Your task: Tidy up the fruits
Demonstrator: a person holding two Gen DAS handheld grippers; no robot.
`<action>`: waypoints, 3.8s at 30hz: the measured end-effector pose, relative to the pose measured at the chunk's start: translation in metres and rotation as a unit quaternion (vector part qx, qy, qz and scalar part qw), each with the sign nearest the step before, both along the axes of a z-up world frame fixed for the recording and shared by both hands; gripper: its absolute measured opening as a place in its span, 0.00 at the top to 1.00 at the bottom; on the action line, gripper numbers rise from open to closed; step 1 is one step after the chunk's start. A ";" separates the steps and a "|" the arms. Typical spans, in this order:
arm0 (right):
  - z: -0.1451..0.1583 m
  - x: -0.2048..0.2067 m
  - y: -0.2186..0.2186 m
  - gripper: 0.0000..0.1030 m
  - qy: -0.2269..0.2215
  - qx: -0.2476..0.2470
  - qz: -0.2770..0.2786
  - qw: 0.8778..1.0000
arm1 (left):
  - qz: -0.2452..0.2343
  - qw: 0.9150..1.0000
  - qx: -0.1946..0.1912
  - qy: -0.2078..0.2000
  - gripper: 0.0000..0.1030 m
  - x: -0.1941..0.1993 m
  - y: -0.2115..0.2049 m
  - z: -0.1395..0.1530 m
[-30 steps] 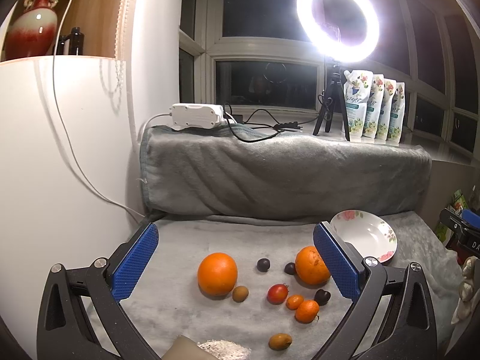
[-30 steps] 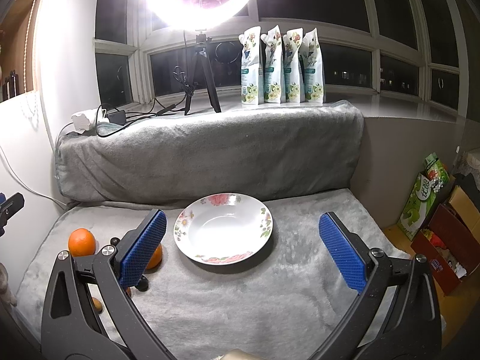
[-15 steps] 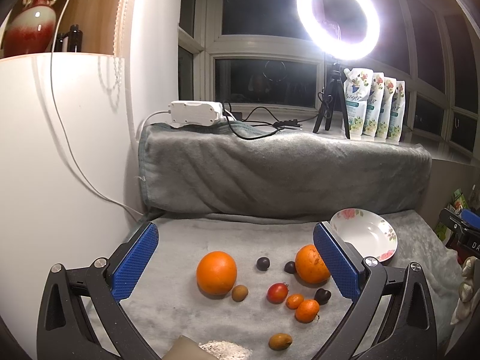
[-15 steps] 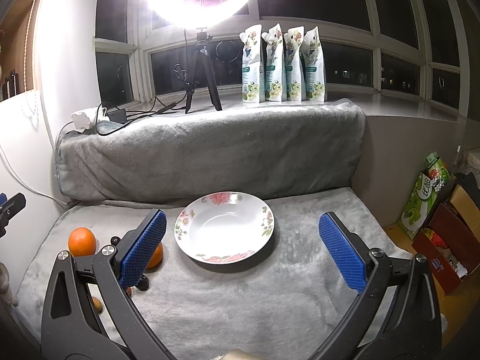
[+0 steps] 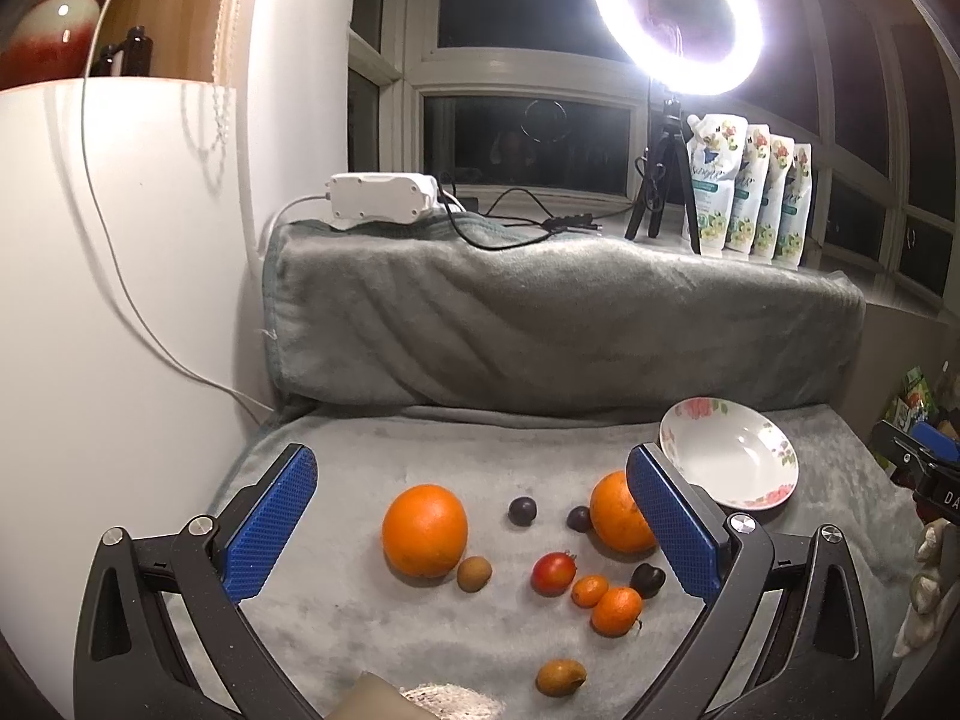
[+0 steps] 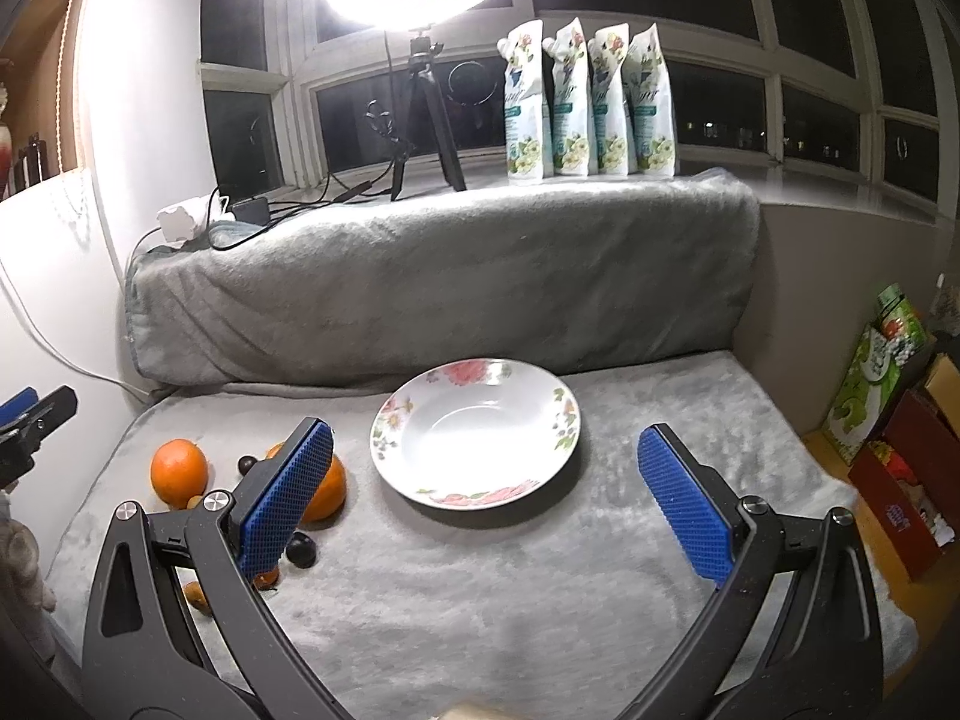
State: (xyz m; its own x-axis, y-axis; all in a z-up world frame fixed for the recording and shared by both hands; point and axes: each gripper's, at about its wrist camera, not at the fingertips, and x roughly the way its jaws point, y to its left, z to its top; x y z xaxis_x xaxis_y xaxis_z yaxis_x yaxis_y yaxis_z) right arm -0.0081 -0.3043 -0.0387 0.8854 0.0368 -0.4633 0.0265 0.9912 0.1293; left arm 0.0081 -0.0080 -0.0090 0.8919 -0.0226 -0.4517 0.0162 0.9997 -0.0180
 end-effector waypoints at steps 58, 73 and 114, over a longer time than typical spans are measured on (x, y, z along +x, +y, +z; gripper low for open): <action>-0.114 0.128 0.105 0.33 0.179 0.086 0.253 0.947 | -0.204 0.900 -0.264 0.280 0.63 0.144 -0.026 -0.107; -0.115 0.127 0.106 0.39 0.172 0.084 0.252 0.949 | -0.203 0.916 -0.223 0.264 0.67 0.138 -0.035 -0.102; -0.109 0.118 0.109 0.37 0.158 0.049 0.245 0.955 | -0.195 0.888 -0.251 0.331 0.38 0.146 -0.038 -0.122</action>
State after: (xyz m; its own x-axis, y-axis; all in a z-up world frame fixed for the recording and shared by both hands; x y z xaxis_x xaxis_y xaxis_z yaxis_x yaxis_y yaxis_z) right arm 0.1101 -0.1952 -0.1482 0.5670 0.4680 -0.6778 -0.3838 0.8782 0.2853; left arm 0.1536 -0.0462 -0.1315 0.3141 -0.6188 -0.7200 0.1784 0.7834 -0.5954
